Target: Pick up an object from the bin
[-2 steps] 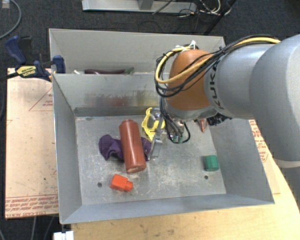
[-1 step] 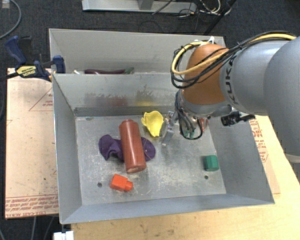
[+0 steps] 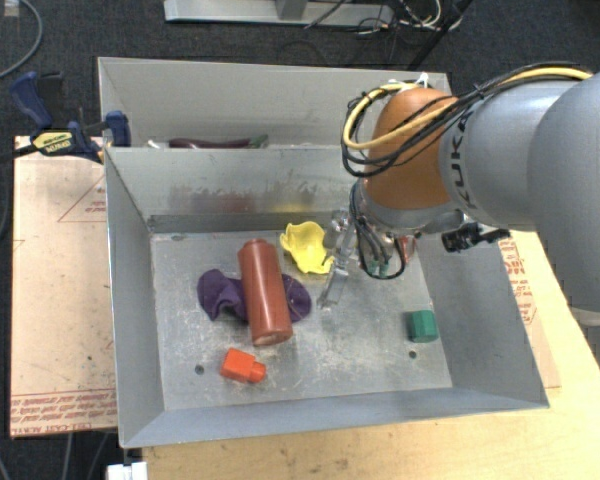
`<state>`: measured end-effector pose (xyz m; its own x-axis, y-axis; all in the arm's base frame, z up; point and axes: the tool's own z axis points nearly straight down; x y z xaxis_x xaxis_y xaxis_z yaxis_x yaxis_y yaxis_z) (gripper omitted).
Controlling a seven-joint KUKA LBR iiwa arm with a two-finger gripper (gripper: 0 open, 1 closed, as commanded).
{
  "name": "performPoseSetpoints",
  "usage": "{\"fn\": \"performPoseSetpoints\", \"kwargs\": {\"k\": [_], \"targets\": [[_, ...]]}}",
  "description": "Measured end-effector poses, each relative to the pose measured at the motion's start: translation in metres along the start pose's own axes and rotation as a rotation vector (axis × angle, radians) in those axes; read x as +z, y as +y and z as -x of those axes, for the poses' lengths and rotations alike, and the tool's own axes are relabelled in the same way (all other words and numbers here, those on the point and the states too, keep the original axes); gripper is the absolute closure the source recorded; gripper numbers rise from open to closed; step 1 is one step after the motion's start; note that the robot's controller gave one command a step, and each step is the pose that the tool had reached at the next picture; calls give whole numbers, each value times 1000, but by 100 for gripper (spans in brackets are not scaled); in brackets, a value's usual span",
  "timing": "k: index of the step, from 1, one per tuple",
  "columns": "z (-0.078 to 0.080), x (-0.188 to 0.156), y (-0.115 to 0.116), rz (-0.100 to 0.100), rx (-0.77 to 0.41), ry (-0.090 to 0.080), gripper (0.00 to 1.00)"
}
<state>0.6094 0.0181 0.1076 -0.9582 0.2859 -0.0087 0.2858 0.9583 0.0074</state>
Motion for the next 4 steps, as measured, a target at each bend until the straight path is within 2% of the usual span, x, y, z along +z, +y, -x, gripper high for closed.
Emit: {"fn": "performPoseSetpoints", "kwargs": {"k": [1, 2, 3, 4], "targets": [[0, 0, 0, 0, 0, 0, 0], [0, -4, 6, -1, 69, 1, 0], [-7, -27, 17, 1, 189, -1, 0], [-8, -31, 19, 2, 198, -1, 0]]}}
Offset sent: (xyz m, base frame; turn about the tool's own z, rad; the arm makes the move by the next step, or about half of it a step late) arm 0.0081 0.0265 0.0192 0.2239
